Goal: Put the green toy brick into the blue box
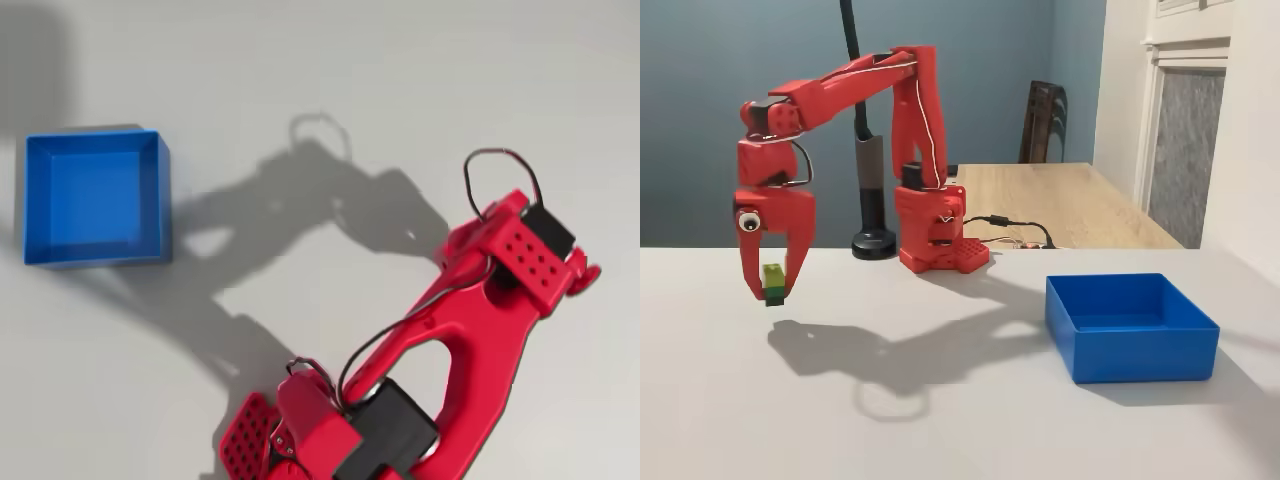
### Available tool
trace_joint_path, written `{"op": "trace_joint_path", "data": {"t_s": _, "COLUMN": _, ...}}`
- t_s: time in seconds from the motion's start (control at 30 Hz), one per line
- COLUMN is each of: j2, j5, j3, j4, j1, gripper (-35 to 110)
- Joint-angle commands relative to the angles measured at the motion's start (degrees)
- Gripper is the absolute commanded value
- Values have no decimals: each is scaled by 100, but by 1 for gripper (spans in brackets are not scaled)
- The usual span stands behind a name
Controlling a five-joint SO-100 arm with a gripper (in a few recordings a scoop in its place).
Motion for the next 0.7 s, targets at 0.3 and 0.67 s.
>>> {"op": "trace_joint_path", "data": {"t_s": 0.3, "j2": 272, "j5": -422, "j3": -2522, "j4": 1397, "j1": -2522, "gripper": 0}}
{"op": "trace_joint_path", "data": {"t_s": 0.67, "j2": 255, "j5": -870, "j3": -2602, "j4": 1380, "j1": -4896, "gripper": 0}}
